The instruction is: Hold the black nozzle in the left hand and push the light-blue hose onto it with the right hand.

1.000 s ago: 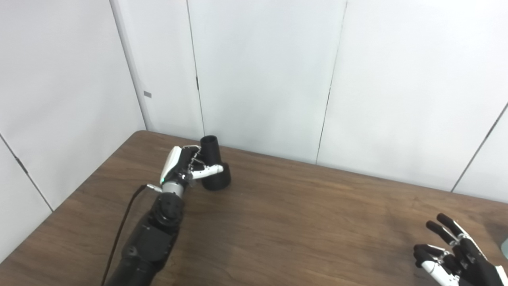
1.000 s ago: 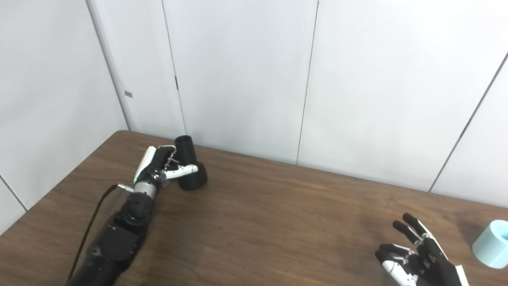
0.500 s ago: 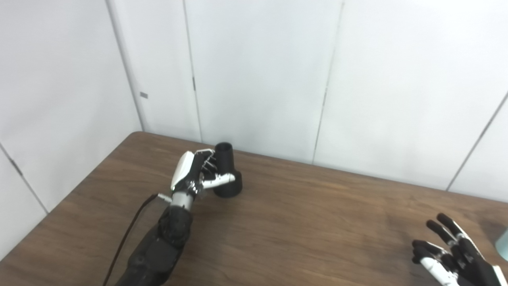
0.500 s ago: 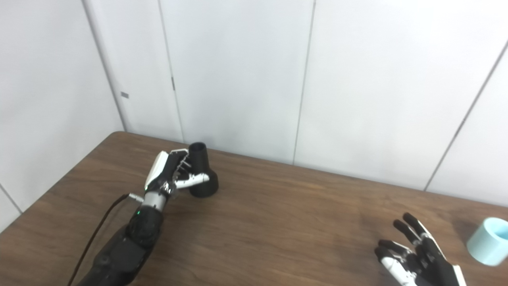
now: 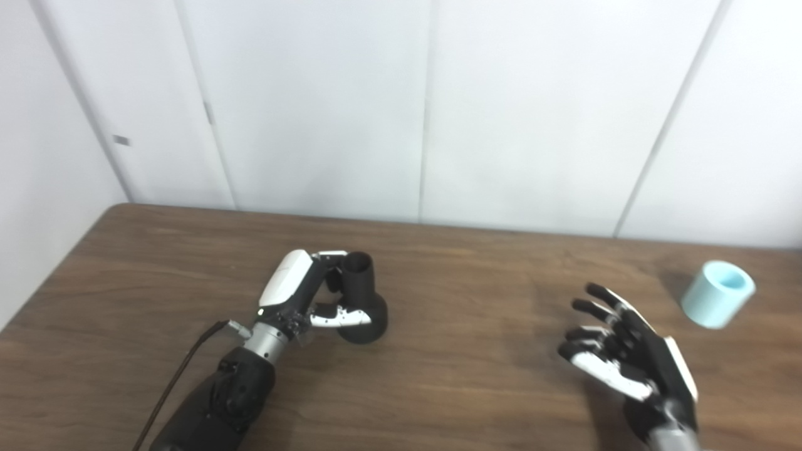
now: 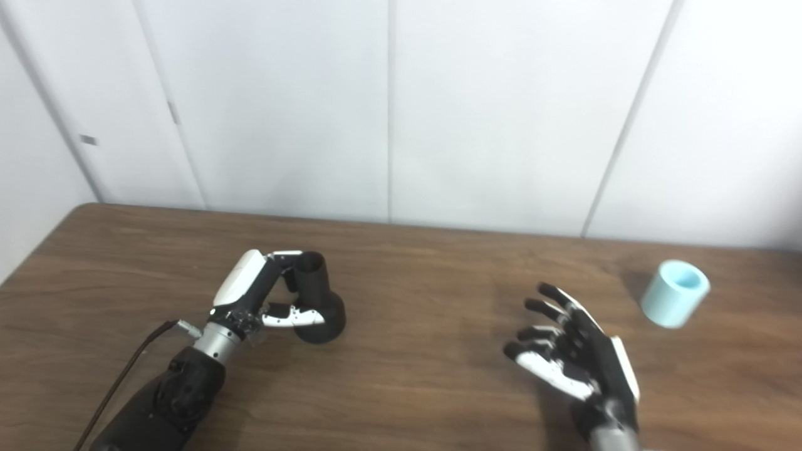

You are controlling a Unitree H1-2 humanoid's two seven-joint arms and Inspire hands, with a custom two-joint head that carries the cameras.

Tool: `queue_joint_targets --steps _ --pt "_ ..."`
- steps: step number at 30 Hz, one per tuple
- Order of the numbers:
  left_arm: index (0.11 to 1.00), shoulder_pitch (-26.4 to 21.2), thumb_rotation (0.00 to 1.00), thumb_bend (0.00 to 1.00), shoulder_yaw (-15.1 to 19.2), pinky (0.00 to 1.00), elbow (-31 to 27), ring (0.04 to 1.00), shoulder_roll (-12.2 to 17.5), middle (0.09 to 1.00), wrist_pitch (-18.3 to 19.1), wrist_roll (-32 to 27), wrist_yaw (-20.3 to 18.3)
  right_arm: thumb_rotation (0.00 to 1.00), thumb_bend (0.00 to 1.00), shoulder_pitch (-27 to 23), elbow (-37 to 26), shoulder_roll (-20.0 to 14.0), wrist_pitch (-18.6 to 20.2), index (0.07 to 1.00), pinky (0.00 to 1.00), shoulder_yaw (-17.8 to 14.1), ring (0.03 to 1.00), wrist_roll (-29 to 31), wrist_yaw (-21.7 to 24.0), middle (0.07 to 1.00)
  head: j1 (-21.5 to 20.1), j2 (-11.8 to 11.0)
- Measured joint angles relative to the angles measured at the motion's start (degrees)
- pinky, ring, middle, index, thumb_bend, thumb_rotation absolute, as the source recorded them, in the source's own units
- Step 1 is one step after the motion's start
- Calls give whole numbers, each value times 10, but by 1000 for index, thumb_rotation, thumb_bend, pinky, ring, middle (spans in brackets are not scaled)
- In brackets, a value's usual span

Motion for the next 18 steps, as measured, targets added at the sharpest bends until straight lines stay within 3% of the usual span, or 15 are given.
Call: queue_joint_targets --steps 5,11,18 --pt "495 -2 0 505 -20 392 -8 424 -31 471 -4 1 -23 150 757 -11 13 0 -19 734 415 -5 550 -1 -1 694 -15 4" --pt "515 -5 0 503 -23 376 -8 419 -67 468 -4 20 -25 87 723 -19 38 -4 -57 734 406 -17 524 13 4 690 -33 8" --pt "502 -11 0 503 -29 350 4 400 -92 459 -4 50 -9 171 848 -31 54 -13 -66 718 366 -25 479 13 6 662 -64 8"
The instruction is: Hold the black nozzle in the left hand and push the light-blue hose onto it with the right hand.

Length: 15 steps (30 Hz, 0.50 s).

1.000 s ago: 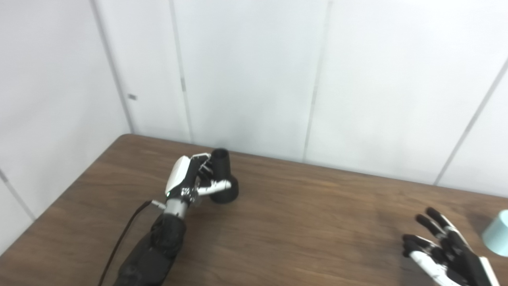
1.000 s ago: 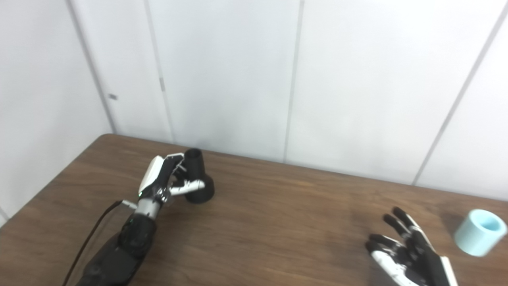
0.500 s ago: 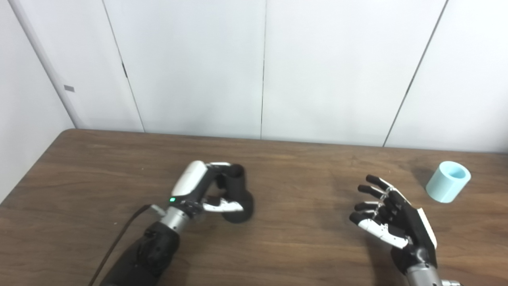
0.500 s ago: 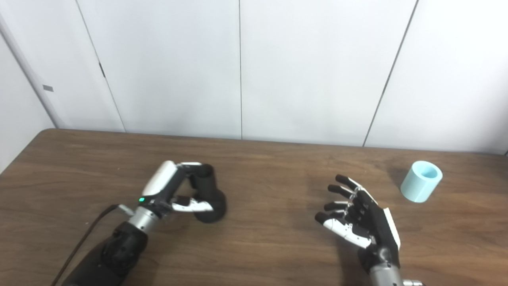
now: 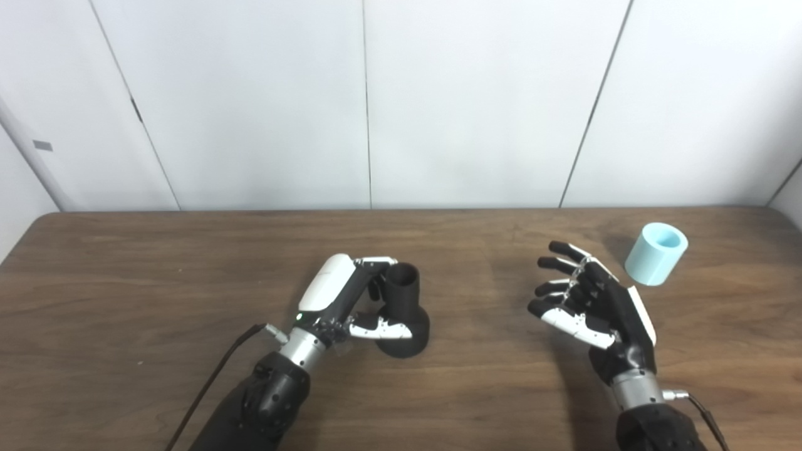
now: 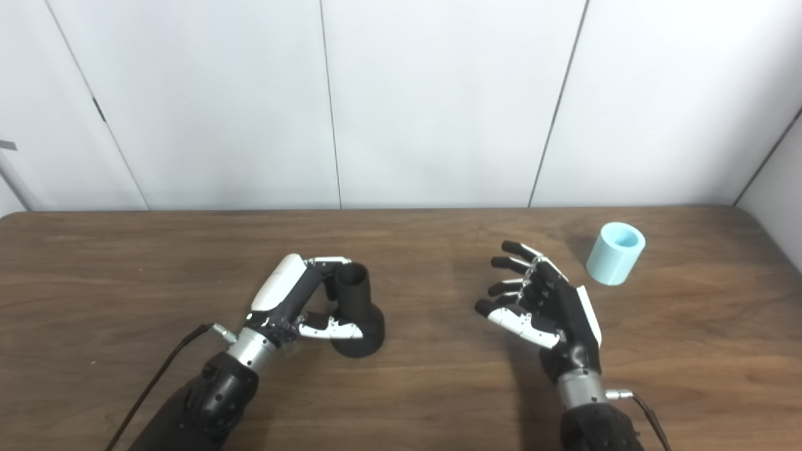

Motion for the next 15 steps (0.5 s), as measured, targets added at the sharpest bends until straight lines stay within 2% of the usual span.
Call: queue_joint_targets --steps 2,5,7,9,11,15 --pt "500 -1 0 504 -4 352 3 404 -4 461 0 3 5 182 839 -6 -2 0 0 728 374 1 487 -6 -1 664 -9 -1" --pt "517 -3 0 502 -9 328 4 393 -5 466 0 3 5 171 838 -17 -5 -3 0 727 397 3 494 -20 0 661 -45 -6" --pt "505 -3 0 503 -12 333 4 391 -5 460 0 6 6 181 860 -27 -6 -16 0 721 439 5 516 -25 7 660 -49 -7" --pt "501 -4 0 503 -17 336 4 391 -4 459 -1 18 10 174 860 -37 -7 -35 2 720 450 6 523 -33 13 670 -79 -13" --pt "493 -4 0 504 -22 348 4 404 -2 467 -2 22 11 148 843 -47 -24 -56 17 725 470 1 549 -40 13 687 -115 -23" --pt "485 -6 0 505 -44 362 5 412 11 477 -9 26 22 100 795 -73 -118 -81 99 731 506 -11 621 -89 -5 733 -151 -35"
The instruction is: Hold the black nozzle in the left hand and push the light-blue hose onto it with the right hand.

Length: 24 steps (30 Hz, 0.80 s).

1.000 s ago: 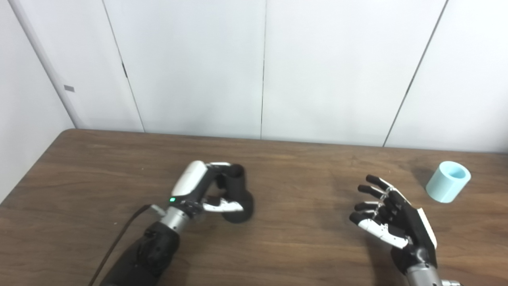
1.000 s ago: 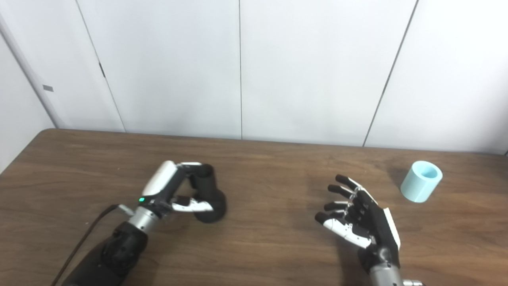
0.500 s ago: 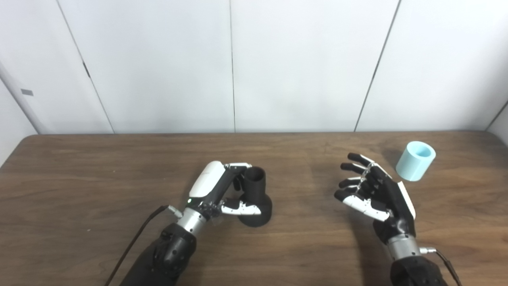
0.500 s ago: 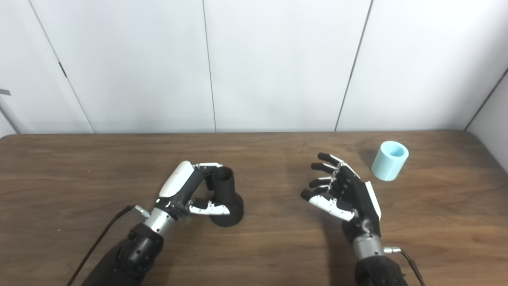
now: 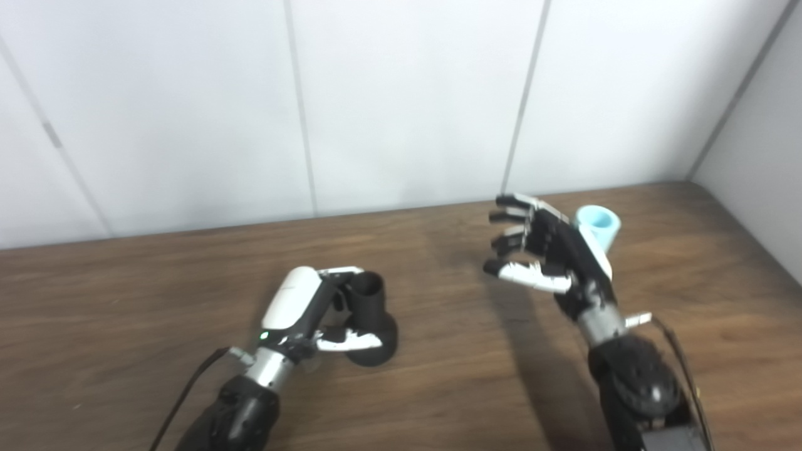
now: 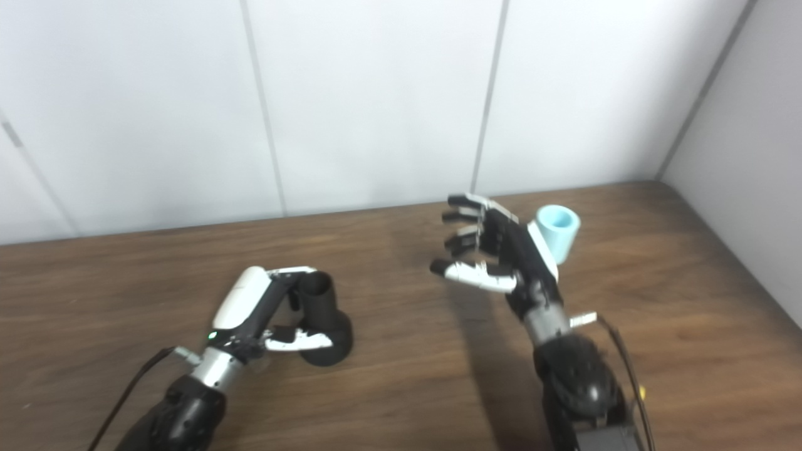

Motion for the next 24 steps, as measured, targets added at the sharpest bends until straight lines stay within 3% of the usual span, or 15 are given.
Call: queue_joint_targets --steps 5,7,10,12,17,20,24 --pt "484 -11 0 504 -34 371 9 397 9 470 -10 12 11 145 801 -45 -45 -34 67 754 540 -46 690 -26 -14 778 -39 -14" --pt "481 -17 0 505 -48 372 16 403 13 476 -10 10 23 231 853 -54 -31 -63 68 768 722 -69 792 -40 -21 811 -54 -22" --pt "484 -27 0 505 -74 375 24 410 24 475 -10 -2 41 297 912 -66 74 -127 46 793 870 -100 881 -52 -29 857 -64 -33" --pt "487 -30 0 505 -82 385 26 416 31 473 -10 -11 46 307 907 -68 131 -157 35 821 861 -114 883 -52 -32 870 -65 -38" --pt "490 -35 0 505 -91 388 31 420 45 470 -10 -28 49 282 846 -72 242 -180 -54 923 789 -118 864 -31 -29 893 -69 -42" --pt "489 -37 0 505 -96 393 32 423 46 470 -10 -31 50 299 880 -73 281 -181 -91 941 790 -113 878 -14 -13 914 -71 -43" --pt "490 -39 0 505 -98 408 32 434 46 471 -10 -32 50 354 948 -76 304 -203 -81 994 878 -86 940 1 37 980 -71 -44"
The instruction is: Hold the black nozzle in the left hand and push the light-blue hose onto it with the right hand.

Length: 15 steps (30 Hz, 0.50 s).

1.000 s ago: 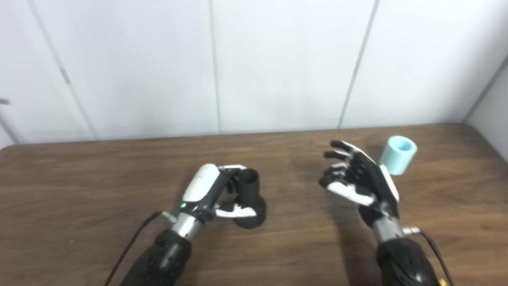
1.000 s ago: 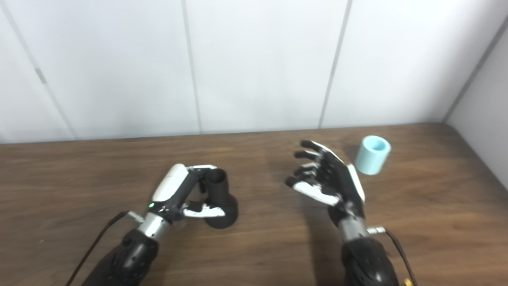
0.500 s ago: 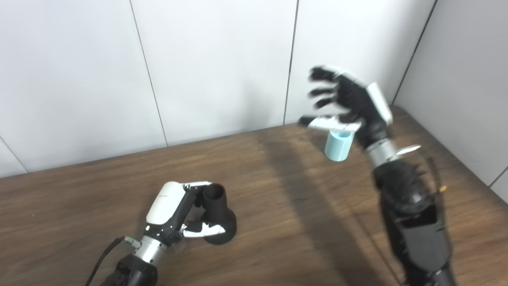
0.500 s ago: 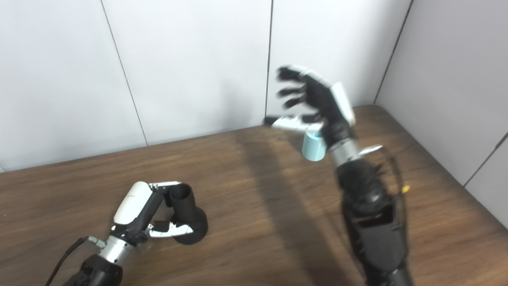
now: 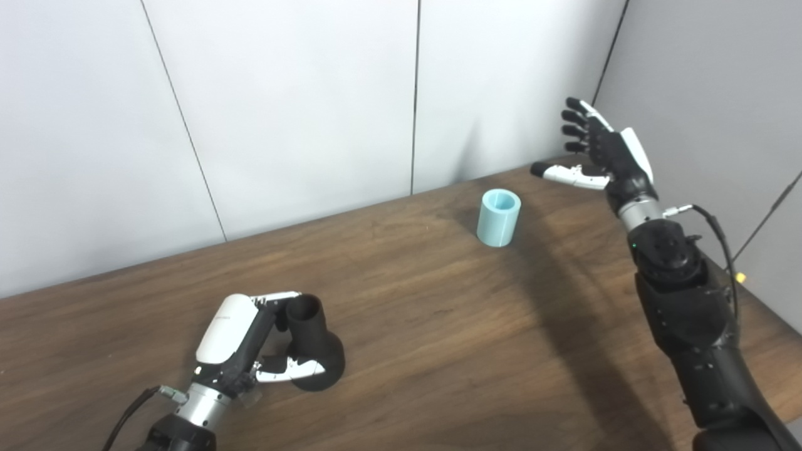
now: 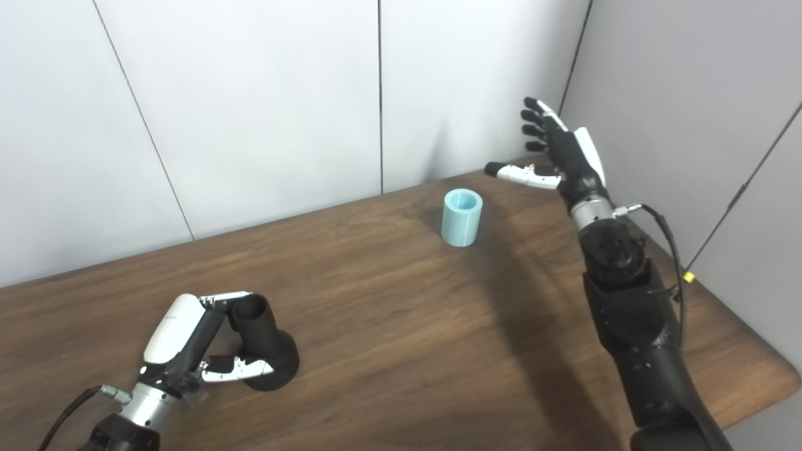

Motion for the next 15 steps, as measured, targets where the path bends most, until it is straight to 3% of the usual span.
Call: queue_joint_targets --steps 3,5,15 --pt "491 0 0 505 -1 397 0 422 1 468 0 -3 0 373 998 0 4 -26 37 1000 933 15 984 12 43 999 3 3" --pt "492 0 0 505 -2 390 0 415 2 466 0 -4 0 359 1000 0 11 -33 49 1000 918 18 975 23 61 1000 4 3" --pt "489 -1 0 505 -6 396 0 420 3 470 0 -10 1 322 943 11 45 -13 62 1000 988 45 999 33 78 1000 11 7"
